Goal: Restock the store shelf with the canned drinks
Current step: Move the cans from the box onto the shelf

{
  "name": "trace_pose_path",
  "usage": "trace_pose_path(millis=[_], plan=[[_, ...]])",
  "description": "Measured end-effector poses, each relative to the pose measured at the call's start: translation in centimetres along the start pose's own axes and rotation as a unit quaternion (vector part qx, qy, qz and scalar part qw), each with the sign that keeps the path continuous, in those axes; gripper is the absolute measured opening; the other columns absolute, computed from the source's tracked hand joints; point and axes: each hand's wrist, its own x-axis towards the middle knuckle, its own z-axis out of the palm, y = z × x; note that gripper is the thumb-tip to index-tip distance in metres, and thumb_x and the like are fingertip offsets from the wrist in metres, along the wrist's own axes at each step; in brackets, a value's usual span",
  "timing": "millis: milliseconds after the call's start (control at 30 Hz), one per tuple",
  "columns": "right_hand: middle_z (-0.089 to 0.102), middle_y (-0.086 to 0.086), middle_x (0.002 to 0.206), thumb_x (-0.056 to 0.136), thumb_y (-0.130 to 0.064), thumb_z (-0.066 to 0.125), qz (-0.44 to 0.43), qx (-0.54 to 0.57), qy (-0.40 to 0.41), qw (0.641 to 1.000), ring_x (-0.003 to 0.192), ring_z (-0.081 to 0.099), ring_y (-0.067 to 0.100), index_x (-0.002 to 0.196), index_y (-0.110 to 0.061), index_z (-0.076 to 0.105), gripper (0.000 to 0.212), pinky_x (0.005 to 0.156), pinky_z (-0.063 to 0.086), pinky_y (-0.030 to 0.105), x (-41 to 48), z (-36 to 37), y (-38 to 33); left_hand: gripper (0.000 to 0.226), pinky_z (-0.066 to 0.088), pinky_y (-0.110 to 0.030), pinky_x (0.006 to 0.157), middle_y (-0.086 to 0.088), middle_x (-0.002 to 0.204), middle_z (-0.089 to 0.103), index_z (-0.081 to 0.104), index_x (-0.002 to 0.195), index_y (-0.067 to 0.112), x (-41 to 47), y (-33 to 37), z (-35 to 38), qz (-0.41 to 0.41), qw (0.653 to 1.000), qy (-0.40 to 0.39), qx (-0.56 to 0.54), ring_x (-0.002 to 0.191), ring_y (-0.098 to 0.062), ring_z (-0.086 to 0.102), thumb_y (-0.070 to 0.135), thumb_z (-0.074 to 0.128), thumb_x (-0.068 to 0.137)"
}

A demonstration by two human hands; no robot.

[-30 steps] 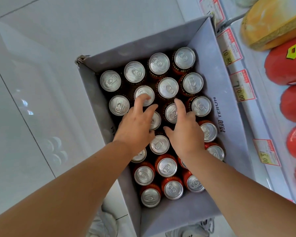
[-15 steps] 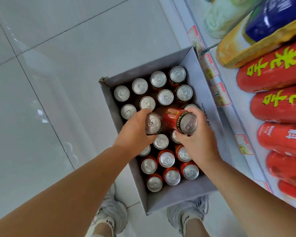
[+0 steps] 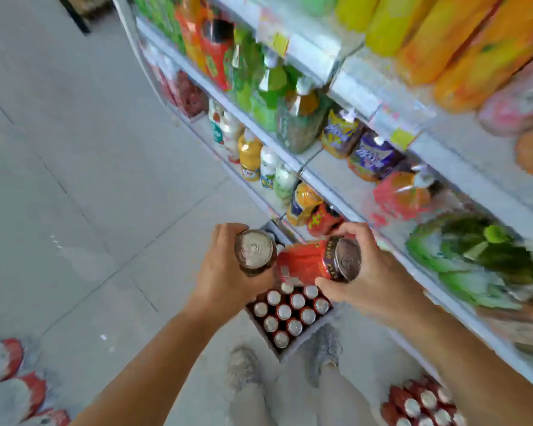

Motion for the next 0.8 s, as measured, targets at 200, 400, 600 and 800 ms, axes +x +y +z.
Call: trace_pose_path(millis=[200,400,600,800], plan=[[0.065,-0.023,0.084,0.054,-0.049,0.080,-0.036,0.062,0.162,0.984,0.070,0.063,-0.004,0.105,-0.051,0.043,0.063,0.057,0.048,0.013,-12.0,-12.3,-8.2,0.061,0.036,0.001,0.079,0.017,0.109,0.055,0.049,0.109,0.042,-3.5,16.8,-7.9,0.182,0.983,-0.024,-0.014,0.101,0.008,0.053,0.032,0.088,0.063],[0.059,-0.038,0.095,0.067,-0.025,0.083,-0.061,0.132,0.311,0.939,0.083,0.061,-0.009,0.107,-0.051,0.048,0.059,0.065,0.047,0.009,-19.4,-20.2,-9.9,0.053,0.042,-0.004,0.076,0.020,0.105,0.060,0.049,0.106,0.044,-6.0,29.6,-9.3,0.293,0.951,-0.076,-0.062,0.098,0.009,0.056,0.031,0.082,0.067],[0.060,-0.038,0.092,0.063,-0.027,0.083,-0.061,0.145,0.452,0.878,0.086,0.059,-0.012,0.105,-0.046,0.049,0.057,0.074,0.044,0.014,-21.9,-27.7,-8.1,0.045,0.045,-0.006,0.071,0.019,0.095,0.066,0.059,0.104,0.035,-6.1,37.1,-6.9,0.329,0.932,-0.071,-0.139,0.089,0.007,0.061,0.025,0.082,0.067],[0.061,-0.029,0.095,0.062,-0.029,0.080,-0.101,0.144,0.486,0.856,0.090,0.060,-0.009,0.111,-0.046,0.049,0.060,0.079,0.046,0.021,-19.5,-34.7,-7.7,0.051,0.050,-0.015,0.079,0.016,0.105,0.065,0.058,0.111,0.038,-2.8,43.4,-5.1,0.343,0.920,0.057,-0.179,0.092,0.004,0.061,0.041,0.078,0.064]])
